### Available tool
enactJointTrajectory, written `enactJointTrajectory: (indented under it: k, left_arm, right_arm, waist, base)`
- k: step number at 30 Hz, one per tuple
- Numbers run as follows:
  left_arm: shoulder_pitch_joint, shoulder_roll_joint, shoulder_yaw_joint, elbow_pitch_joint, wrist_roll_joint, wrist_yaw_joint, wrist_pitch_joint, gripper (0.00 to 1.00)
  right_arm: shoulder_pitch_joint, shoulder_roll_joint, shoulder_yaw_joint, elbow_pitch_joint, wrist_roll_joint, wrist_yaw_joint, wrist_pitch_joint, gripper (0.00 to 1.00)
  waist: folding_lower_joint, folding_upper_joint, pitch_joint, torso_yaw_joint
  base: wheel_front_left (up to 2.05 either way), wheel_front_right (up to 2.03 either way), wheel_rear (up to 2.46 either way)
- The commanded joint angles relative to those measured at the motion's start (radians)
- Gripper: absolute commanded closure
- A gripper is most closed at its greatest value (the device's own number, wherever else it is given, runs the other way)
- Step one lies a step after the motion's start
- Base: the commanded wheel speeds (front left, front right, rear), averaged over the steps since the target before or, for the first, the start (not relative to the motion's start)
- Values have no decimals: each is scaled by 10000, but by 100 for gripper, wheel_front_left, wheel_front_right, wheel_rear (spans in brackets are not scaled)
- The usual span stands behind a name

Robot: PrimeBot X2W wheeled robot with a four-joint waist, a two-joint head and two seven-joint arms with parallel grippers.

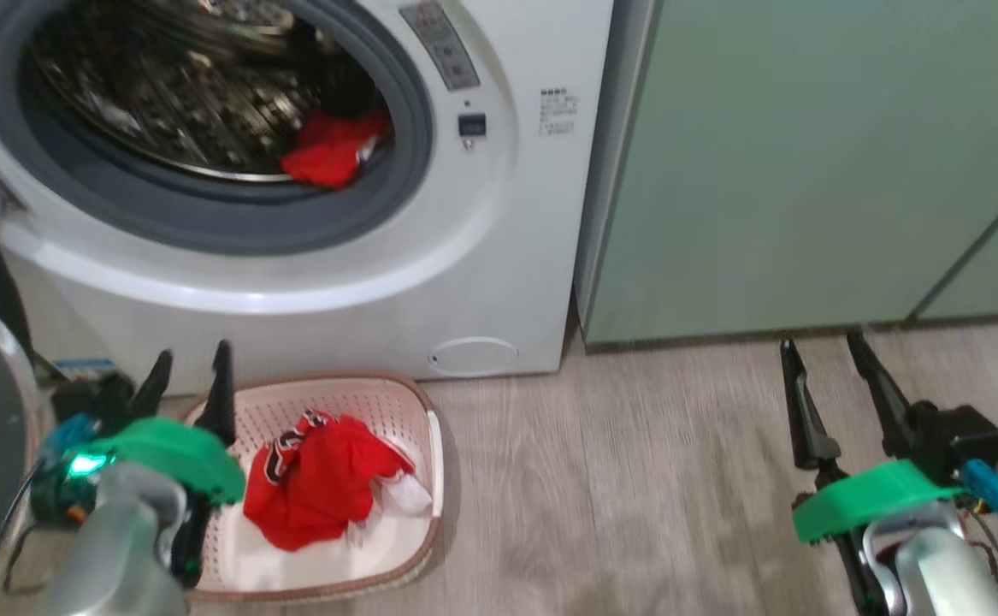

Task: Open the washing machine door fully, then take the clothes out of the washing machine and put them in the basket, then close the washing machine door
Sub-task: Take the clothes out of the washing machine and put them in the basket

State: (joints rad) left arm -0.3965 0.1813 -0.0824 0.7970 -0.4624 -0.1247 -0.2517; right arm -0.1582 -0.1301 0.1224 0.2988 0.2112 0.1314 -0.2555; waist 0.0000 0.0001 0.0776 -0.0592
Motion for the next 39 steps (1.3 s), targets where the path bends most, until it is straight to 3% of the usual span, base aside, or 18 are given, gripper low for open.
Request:
enactJointTrajectory:
  k: [1,12,21,39]
  left_arm:
    - [22,414,482,-549,-14,-57,-99,0]
    - [1859,441,1429,-2486,688,-58,-100,0]
    - [2458,149,1707,-3224,1174,-59,-100,0]
    - [2545,-362,2027,-2857,1412,-56,-101,0]
  right_arm:
    - [58,-8,159,-333,31,-7,-63,0]
    - [736,197,-102,-544,-40,-7,-63,0]
    - [1009,304,-425,-674,-120,-7,-63,0]
    - [1002,315,-360,-650,-180,-7,-63,0]
  waist:
    - [0,-1,-376,124]
    - [0,-1,-948,357]
    - [0,-1,-1066,447]
    - [0,-1,-1083,312]
  base:
    - [0,0,0]
    - [0,0,0]
    - [0,0,0]
    - [0,0,0]
